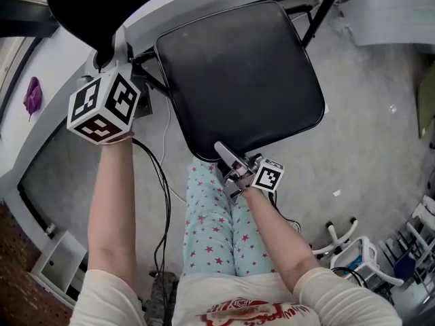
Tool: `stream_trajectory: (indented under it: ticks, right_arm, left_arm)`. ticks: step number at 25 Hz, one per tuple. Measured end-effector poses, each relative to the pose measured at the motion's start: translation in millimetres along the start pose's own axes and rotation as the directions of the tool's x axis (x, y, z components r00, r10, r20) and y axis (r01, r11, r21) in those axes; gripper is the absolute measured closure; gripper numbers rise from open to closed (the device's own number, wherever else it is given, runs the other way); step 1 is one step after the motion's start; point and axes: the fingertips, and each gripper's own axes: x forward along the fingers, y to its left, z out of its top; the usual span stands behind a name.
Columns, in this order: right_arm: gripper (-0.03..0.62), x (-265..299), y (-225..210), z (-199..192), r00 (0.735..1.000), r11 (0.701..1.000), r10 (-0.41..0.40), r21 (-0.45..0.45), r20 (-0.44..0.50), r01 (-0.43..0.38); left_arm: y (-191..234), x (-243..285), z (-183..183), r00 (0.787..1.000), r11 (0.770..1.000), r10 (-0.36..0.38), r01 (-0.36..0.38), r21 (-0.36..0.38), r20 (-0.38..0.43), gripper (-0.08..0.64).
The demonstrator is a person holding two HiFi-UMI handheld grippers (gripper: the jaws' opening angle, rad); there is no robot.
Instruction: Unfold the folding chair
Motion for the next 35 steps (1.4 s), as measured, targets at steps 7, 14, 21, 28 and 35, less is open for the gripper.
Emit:
stream_trajectory:
  ticks: [7, 14, 21, 28, 35]
  right_arm:
    - [0.391, -7.6, -12.4, 1.4, 0.999, 1.0, 0.026, -0.01, -0.025, -0.026]
    - [0.388, -9.4, -26.1, 4.6, 0.998, 0.999, 0.044, -0.016, -0.043, -0.044]
    - [0.377, -9.6, -53.2, 7.5, 0.997, 0.999, 0.051, -0.005, -0.065, -0.051]
    - [0.377, -9.7, -59.9, 8.3, 0.992, 0.996, 0.091, -0.009, -0.088, -0.092]
    - [0.373, -8.1, -61.4, 7.9, 0.991, 0.996, 0.086, -0.006, -0.098, -0.087]
  left_arm:
    - [-1.2, 3.9, -7.1, 1.0, 1.0, -0.015, 0.015, 0.008, 0.003, 0.552]
    - [-3.1, 15.6, -12.5, 0.998, 0.998, -0.047, 0.045, 0.05, 0.03, 0.547]
    - [-1.9, 37.7, -25.4, 0.998, 0.996, -0.057, 0.058, 0.068, -0.013, 0.539]
    - [-1.6, 47.0, -26.9, 0.997, 0.994, -0.053, 0.047, 0.102, 0.059, 0.535]
    - [-6.0, 56.9, -53.9, 0.999, 0.991, -0.036, 0.036, 0.125, -0.003, 0.558]
